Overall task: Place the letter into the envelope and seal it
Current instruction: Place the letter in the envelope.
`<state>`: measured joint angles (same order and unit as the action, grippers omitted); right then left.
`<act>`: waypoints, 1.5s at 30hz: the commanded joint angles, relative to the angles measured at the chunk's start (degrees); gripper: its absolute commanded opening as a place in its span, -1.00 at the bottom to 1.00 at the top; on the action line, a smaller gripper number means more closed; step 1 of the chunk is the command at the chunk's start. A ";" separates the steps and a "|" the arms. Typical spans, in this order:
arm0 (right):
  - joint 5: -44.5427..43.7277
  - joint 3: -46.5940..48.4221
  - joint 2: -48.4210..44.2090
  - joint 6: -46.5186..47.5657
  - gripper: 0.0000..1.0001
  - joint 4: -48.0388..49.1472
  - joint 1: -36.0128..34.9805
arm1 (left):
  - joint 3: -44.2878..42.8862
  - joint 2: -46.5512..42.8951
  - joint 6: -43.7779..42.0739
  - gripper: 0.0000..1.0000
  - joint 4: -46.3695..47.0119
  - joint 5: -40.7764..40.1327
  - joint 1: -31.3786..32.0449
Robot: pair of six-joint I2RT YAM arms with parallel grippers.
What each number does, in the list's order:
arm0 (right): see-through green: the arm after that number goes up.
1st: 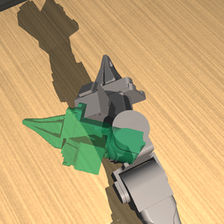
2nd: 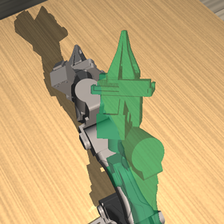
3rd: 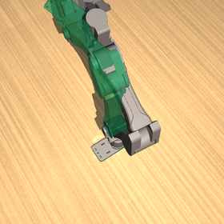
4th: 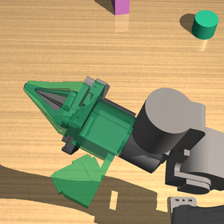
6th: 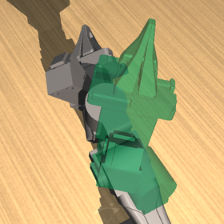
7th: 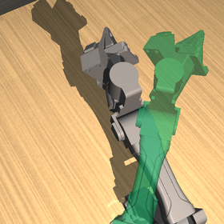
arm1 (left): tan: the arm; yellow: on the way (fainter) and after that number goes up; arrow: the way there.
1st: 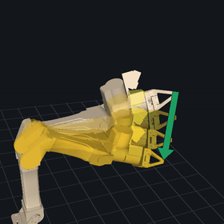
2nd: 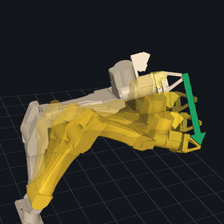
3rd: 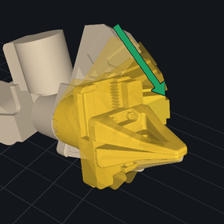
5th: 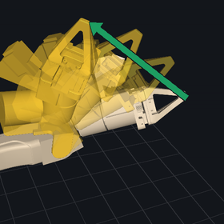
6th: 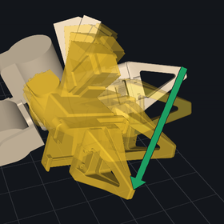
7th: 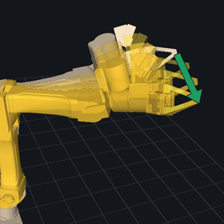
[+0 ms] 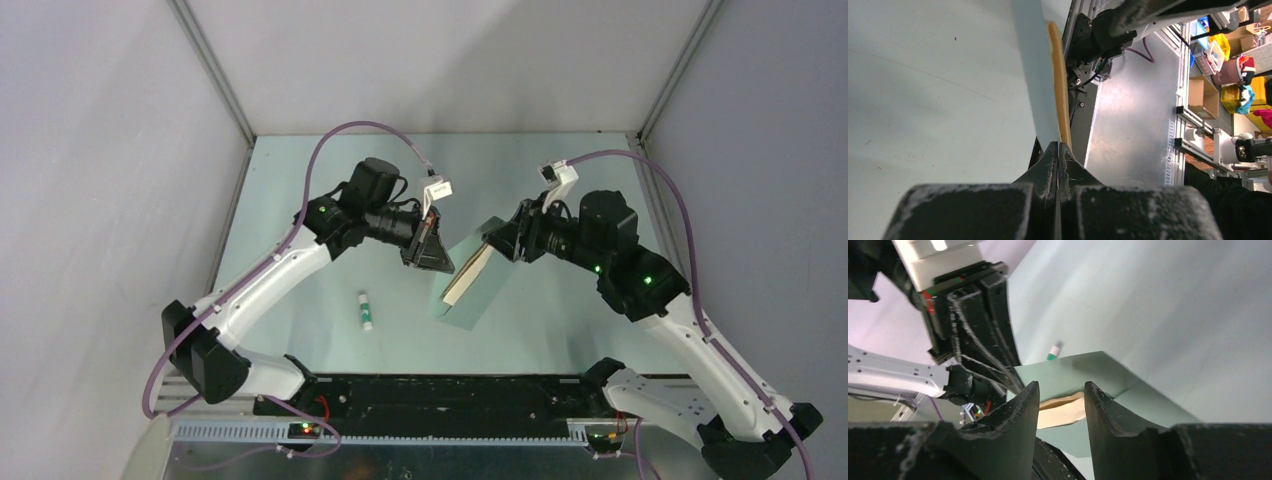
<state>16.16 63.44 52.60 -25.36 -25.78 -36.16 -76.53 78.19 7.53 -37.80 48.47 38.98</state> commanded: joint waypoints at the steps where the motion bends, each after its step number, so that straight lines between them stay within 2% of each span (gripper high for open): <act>1: -3.48 -1.29 -2.57 -1.41 -0.13 -2.46 2.64 | -2.51 -1.75 0.34 -1.00 2.06 2.09 -0.34; 3: -4.06 -2.67 -4.66 -2.21 0.01 -3.32 5.06 | -2.41 -1.73 0.61 -1.00 2.45 2.56 -0.36; 4: -4.05 -4.13 -5.38 -3.19 0.24 -3.62 7.03 | -2.31 -1.79 0.89 -1.00 3.10 3.27 -0.48; 6: -1.84 -7.78 -7.71 -5.01 0.54 -2.56 11.67 | -1.70 -2.22 2.44 -1.00 5.41 4.88 -1.04; 9: 11.01 -14.04 -12.02 -9.33 0.64 1.23 21.93 | 1.17 -3.70 8.29 -1.00 13.86 7.78 -3.34; 10: 18.48 -17.32 -12.93 -10.40 0.66 4.13 23.90 | 2.83 -4.12 11.59 -1.00 15.99 9.76 -3.85; 12: 25.40 -21.72 -15.49 -14.12 0.69 9.22 28.91 | 5.58 -5.58 16.96 -1.00 23.37 12.09 -5.48; 15: 29.95 -23.95 -18.73 -17.50 0.72 13.51 32.42 | 8.07 -7.33 22.82 -1.00 33.61 14.27 -7.18; 18: 27.08 -21.95 -21.61 -17.58 0.76 13.08 32.19 | 8.60 -7.69 25.15 -1.00 35.93 14.11 -7.64; 20: 21.19 -18.32 -23.14 -15.74 0.67 9.89 29.60 | 8.42 -7.51 25.69 -1.00 35.94 13.12 -7.69; 22: 12.81 -15.57 -24.70 -14.91 0.47 8.16 25.17 | 8.27 -7.49 26.37 -1.00 35.90 11.57 -7.67; 24: 7.02 -14.80 -24.21 -15.71 0.16 11.05 18.36 | 8.06 -7.45 26.67 -1.00 34.99 8.55 -7.73; 25: 3.85 -14.08 -23.24 -15.82 -0.08 12.56 15.88 | 7.65 -7.16 26.62 -1.00 34.42 6.41 -7.73; 26: 2.19 -13.13 -20.69 -15.47 -0.20 13.19 10.04 | 7.50 -6.73 26.59 -1.00 33.64 4.91 -7.74; 27: -1.64 -12.58 -19.02 -14.92 -0.43 14.31 7.11 | 7.62 -6.60 26.91 -1.00 33.52 4.02 -7.63; 28: -3.89 -10.98 -15.62 -13.31 -0.50 14.37 0.95 | 7.75 -6.40 27.05 -1.00 33.02 1.79 -7.61; 31: -14.32 -6.67 -6.70 -11.26 -0.68 9.54 -8.31 | 8.64 -5.09 27.13 -1.00 29.48 -1.97 -7.76; 33: -17.38 -4.52 -3.09 -11.90 -0.79 5.06 -8.62 | 11.11 -2.96 29.23 -1.00 30.49 -1.31 -7.82; 37: -22.79 -4.37 -0.89 -13.18 -0.95 -1.20 -6.32 | 16.77 5.79 37.01 -1.00 41.58 4.07 -7.92; 39: -22.53 -5.08 -0.53 -13.29 -0.99 -2.77 -4.18 | 18.42 10.20 39.40 -1.00 46.88 4.96 -7.77; 42: -20.40 -6.15 0.56 -13.18 -1.00 -4.06 -1.91 | 19.10 15.47 40.09 -1.00 48.42 3.74 -7.70; 45: -19.93 -6.33 4.29 -13.54 -1.00 -5.21 -1.11 | 18.57 19.77 38.31 -1.00 45.46 0.19 -7.73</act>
<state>-2.26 57.21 53.82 -38.63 -28.71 -38.11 -57.17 96.14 44.77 4.62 50.72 31.35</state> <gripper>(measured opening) 0.007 0.008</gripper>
